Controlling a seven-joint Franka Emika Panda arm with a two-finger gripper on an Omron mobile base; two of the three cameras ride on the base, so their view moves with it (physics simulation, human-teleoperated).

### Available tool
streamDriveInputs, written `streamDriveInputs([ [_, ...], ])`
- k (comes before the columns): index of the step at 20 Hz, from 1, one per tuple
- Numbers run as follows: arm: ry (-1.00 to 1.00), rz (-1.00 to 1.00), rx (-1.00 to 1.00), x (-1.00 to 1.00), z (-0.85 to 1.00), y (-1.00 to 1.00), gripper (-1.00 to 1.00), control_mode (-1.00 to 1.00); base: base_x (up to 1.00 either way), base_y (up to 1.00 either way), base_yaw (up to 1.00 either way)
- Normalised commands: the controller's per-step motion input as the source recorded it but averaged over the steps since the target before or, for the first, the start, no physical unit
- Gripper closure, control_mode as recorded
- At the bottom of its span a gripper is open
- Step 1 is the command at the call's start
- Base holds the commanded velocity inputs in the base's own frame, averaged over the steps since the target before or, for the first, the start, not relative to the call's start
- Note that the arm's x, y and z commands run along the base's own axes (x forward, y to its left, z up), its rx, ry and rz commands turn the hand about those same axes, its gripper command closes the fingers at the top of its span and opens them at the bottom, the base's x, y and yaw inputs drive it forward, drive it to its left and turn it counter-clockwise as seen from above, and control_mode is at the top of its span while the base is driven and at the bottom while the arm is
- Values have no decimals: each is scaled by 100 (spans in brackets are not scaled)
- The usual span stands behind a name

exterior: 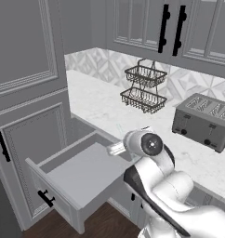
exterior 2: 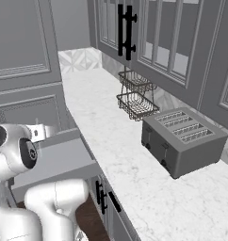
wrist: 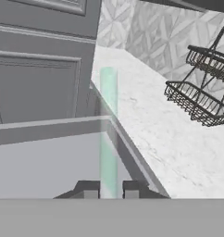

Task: Take a straw from the drawer in front and place it inside the glass cup on the dining counter.

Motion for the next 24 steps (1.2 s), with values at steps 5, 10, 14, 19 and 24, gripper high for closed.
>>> streamDriveInputs([
  [5, -39, -10, 35, -36, 20, -55, 100, -100, 0, 0, 0],
  [10, -7, -3, 30, 0, 8, -80, 100, -100, 0, 0, 0],
  [14, -32, -3, 13, -10, -64, -66, 100, -100, 0, 0, 0],
  [19, -32, 0, 1, -28, -72, -44, 100, -100, 0, 0, 0],
  [24, -21, 0, 5, -14, -67, -59, 100, -100, 0, 0, 0],
])
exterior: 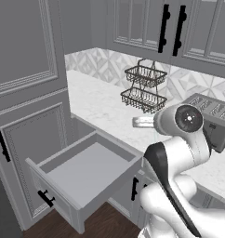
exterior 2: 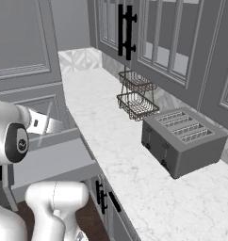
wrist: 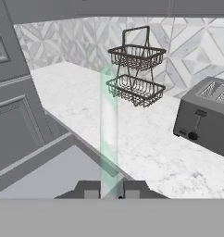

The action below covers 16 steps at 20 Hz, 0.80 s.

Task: Take a straw from the drawer in front and place it inside the glass cup on the dining counter.

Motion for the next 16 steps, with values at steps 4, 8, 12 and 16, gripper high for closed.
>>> streamDriveInputs([
  [4, -17, 0, 4, 0, -54, -53, 100, -100, 0, 0, 0],
  [8, -20, 0, 8, -5, -48, -57, 100, -100, 0, 0, 0],
  [12, -4, 0, 2, -6, -12, -11, 100, 100, -28, -12, 5],
  [16, 0, 0, 0, 0, 0, 0, 100, 100, -34, 0, 14],
])
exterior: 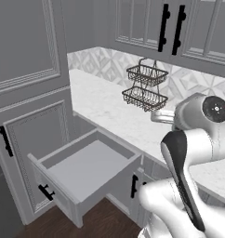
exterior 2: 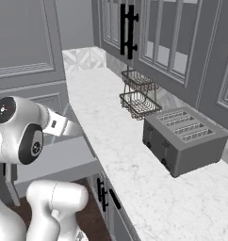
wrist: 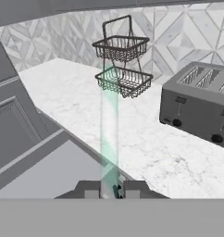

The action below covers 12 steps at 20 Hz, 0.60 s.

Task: Take a straw from the drawer in front and place it inside the glass cup on the dining counter.

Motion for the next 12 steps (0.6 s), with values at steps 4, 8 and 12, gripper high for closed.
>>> streamDriveInputs([
  [4, 0, 0, 0, 0, 0, 0, 100, 100, -19, 13, 22],
  [8, 0, 0, 0, 0, 0, 0, 100, 100, -43, 32, 45],
  [12, 0, 0, 0, 0, 0, 0, 100, 100, -60, 53, 41],
])
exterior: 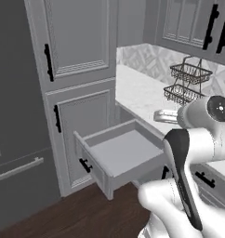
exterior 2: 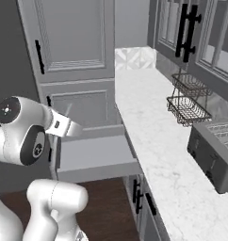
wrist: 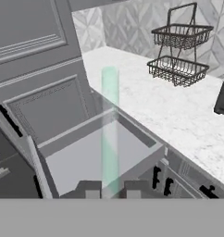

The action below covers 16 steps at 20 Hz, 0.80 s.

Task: Take a straw from the drawer in front and place it inside the glass cup on the dining counter.

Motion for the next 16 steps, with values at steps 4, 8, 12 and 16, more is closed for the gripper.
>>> streamDriveInputs([
  [4, 0, 0, 0, 0, 0, 0, 100, 100, -53, 70, 31],
  [8, 0, 0, 0, 0, 0, 0, 100, 100, -9, 93, 37],
  [12, 0, 0, 0, 0, 0, 0, 100, 100, 7, 78, 53],
  [16, 0, 0, 0, 0, 0, 0, 100, 100, 12, 35, 65],
])
